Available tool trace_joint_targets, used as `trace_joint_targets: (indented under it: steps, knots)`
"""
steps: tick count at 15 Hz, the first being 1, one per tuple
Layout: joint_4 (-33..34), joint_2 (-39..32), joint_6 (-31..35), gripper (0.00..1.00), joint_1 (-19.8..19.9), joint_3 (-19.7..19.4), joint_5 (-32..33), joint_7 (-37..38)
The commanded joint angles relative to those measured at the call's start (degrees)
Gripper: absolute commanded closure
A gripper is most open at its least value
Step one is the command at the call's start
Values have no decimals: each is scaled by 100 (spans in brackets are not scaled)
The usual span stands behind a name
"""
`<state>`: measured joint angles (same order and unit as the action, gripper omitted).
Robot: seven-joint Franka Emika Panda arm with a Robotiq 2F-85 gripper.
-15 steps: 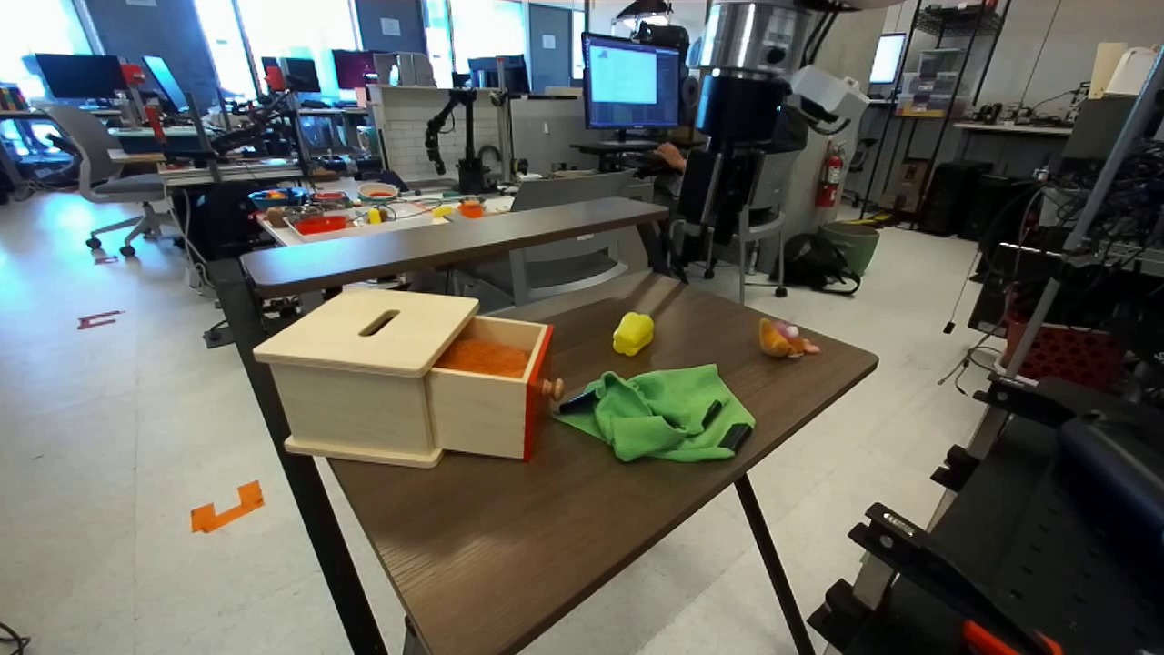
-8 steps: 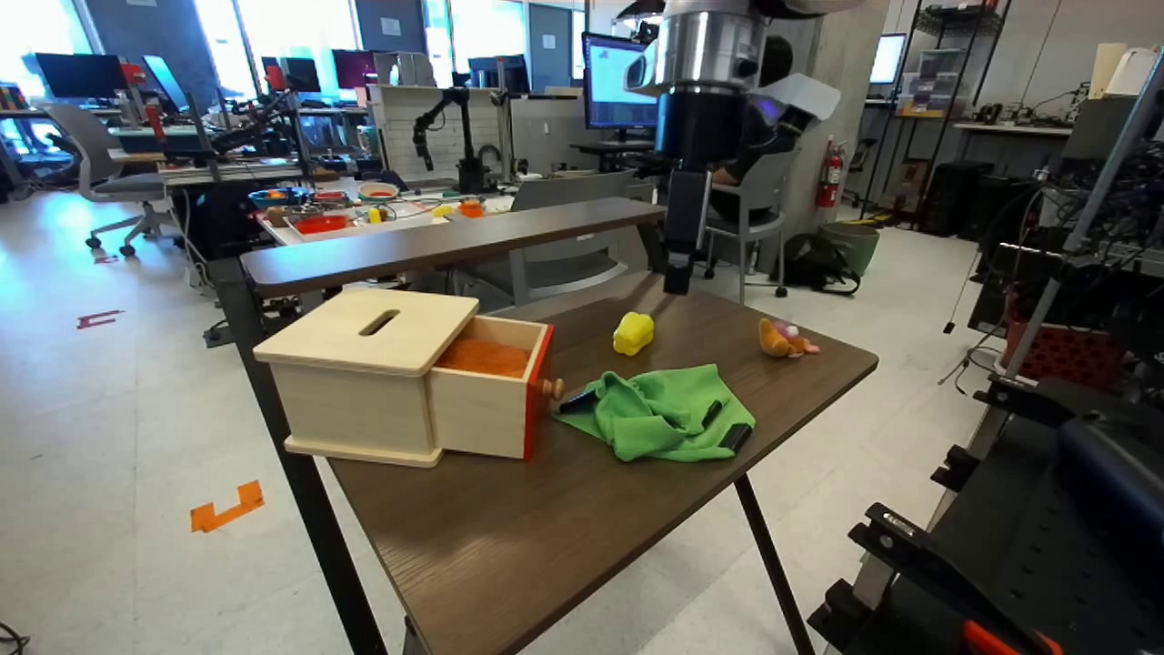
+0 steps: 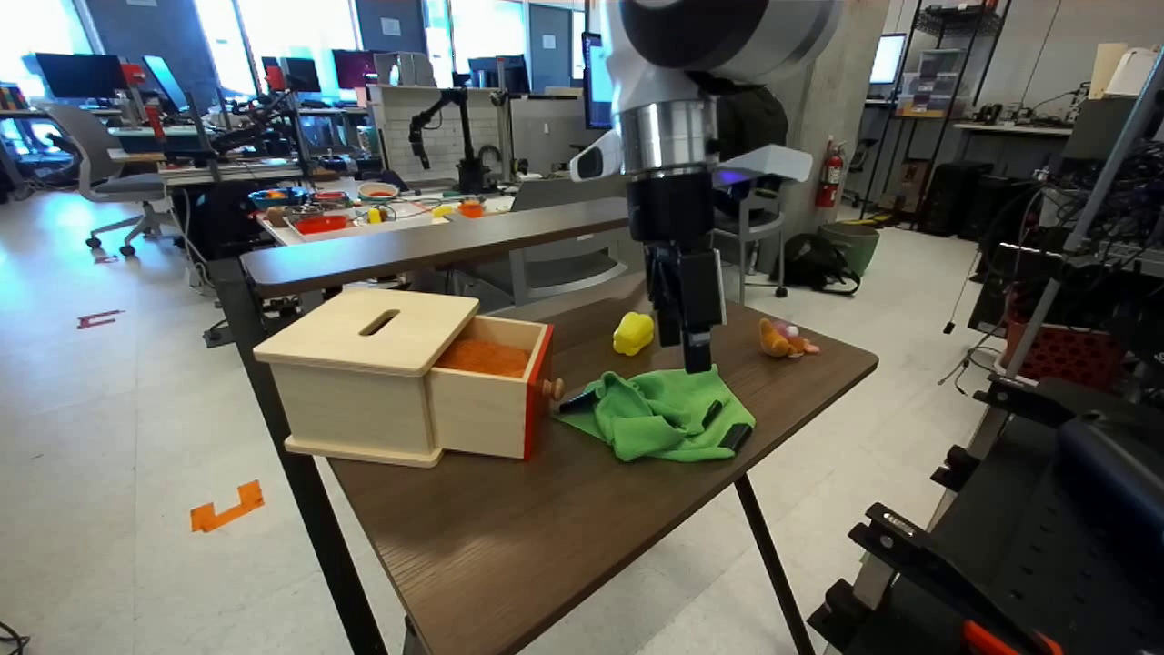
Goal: Pick up the bear plush toy from the drawer and put it on the counter, then close the drawer
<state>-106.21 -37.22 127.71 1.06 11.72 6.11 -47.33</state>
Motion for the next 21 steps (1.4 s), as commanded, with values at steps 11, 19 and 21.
trace_joint_targets:
  steps: [11,19,21]
  knots:
    - [896,-720,851,0,-684,-307,645,1036]
    - [746,-617,1059,0,-672,-224,624,1726]
    - [773,-652,1063,0,-650,-180,573,1878]
